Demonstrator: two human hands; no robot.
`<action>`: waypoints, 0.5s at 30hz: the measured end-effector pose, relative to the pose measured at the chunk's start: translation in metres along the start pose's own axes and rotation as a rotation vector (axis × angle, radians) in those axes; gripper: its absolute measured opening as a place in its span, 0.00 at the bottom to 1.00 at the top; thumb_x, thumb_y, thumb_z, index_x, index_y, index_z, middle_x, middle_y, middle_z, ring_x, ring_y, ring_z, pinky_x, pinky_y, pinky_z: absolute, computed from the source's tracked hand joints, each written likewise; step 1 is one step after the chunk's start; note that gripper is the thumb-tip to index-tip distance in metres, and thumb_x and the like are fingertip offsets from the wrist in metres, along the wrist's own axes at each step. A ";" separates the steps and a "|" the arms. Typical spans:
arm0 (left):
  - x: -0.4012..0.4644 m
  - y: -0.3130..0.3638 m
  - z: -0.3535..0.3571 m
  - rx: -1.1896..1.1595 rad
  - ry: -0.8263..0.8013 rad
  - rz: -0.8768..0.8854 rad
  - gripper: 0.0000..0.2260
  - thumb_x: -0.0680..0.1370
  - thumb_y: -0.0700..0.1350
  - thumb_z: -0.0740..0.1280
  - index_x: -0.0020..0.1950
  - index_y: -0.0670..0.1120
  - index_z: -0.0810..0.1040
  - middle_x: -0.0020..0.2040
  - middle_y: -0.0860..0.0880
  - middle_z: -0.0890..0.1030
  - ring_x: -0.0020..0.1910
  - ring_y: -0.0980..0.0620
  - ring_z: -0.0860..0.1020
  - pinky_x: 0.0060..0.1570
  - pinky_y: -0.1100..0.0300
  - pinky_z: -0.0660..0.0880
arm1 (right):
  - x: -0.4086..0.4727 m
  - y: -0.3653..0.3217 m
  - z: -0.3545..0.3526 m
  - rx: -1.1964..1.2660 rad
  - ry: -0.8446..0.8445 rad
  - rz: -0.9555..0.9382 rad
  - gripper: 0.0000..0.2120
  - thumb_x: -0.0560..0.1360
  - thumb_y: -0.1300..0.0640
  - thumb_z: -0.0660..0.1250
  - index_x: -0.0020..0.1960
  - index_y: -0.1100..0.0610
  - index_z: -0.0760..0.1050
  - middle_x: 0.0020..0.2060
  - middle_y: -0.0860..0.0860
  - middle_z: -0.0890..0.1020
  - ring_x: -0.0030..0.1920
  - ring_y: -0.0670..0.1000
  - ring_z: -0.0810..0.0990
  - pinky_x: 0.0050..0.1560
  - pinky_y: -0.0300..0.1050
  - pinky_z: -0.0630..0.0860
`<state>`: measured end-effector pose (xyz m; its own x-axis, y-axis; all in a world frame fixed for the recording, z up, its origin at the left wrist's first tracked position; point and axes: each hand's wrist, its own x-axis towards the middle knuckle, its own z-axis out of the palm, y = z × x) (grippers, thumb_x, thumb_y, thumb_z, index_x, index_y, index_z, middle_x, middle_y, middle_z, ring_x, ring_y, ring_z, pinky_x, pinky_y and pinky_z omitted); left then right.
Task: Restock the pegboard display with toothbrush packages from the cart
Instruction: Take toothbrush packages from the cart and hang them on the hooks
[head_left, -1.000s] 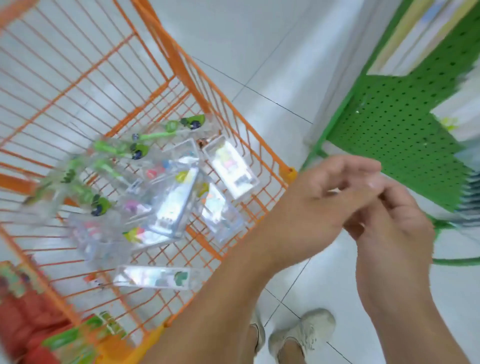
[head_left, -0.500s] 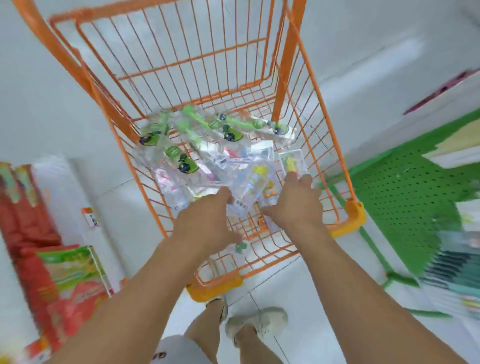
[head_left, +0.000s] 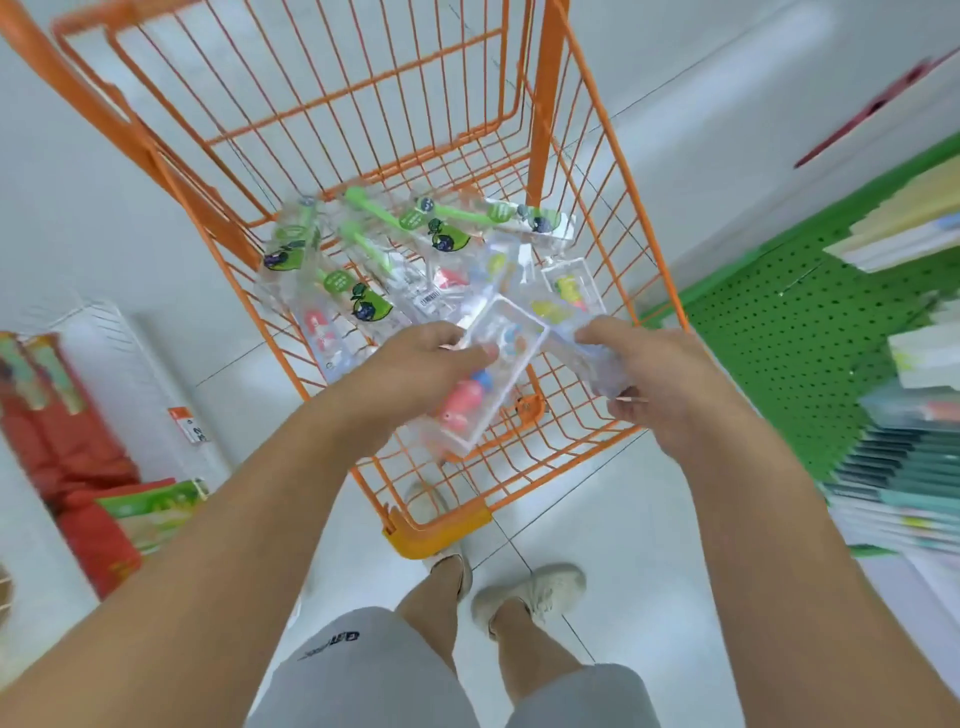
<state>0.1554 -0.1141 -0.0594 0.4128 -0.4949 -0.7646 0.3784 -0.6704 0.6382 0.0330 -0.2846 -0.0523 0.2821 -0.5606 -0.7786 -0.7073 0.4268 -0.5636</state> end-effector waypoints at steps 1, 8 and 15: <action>-0.002 0.003 0.004 -0.200 -0.008 -0.064 0.10 0.79 0.53 0.69 0.50 0.47 0.79 0.37 0.50 0.81 0.34 0.51 0.77 0.40 0.58 0.74 | -0.008 -0.001 -0.010 0.123 -0.047 -0.003 0.16 0.68 0.53 0.77 0.51 0.61 0.82 0.39 0.55 0.80 0.36 0.53 0.76 0.33 0.42 0.73; -0.005 0.023 0.036 -0.778 -0.297 -0.163 0.21 0.77 0.38 0.66 0.69 0.39 0.70 0.61 0.34 0.78 0.57 0.34 0.80 0.45 0.38 0.82 | -0.030 0.035 -0.039 0.367 -0.387 -0.199 0.25 0.62 0.67 0.73 0.59 0.65 0.78 0.52 0.65 0.80 0.50 0.58 0.81 0.50 0.53 0.83; -0.007 0.036 0.053 -0.115 -0.352 0.106 0.28 0.76 0.35 0.71 0.65 0.65 0.75 0.57 0.56 0.84 0.49 0.49 0.84 0.44 0.47 0.82 | -0.034 0.052 -0.046 0.360 -0.138 -0.366 0.36 0.56 0.59 0.84 0.62 0.62 0.77 0.48 0.55 0.86 0.42 0.51 0.85 0.38 0.42 0.80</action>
<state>0.1227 -0.1640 -0.0362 0.1525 -0.7314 -0.6647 0.4476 -0.5485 0.7063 -0.0434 -0.2763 -0.0426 0.5688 -0.6304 -0.5283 -0.2859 0.4507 -0.8457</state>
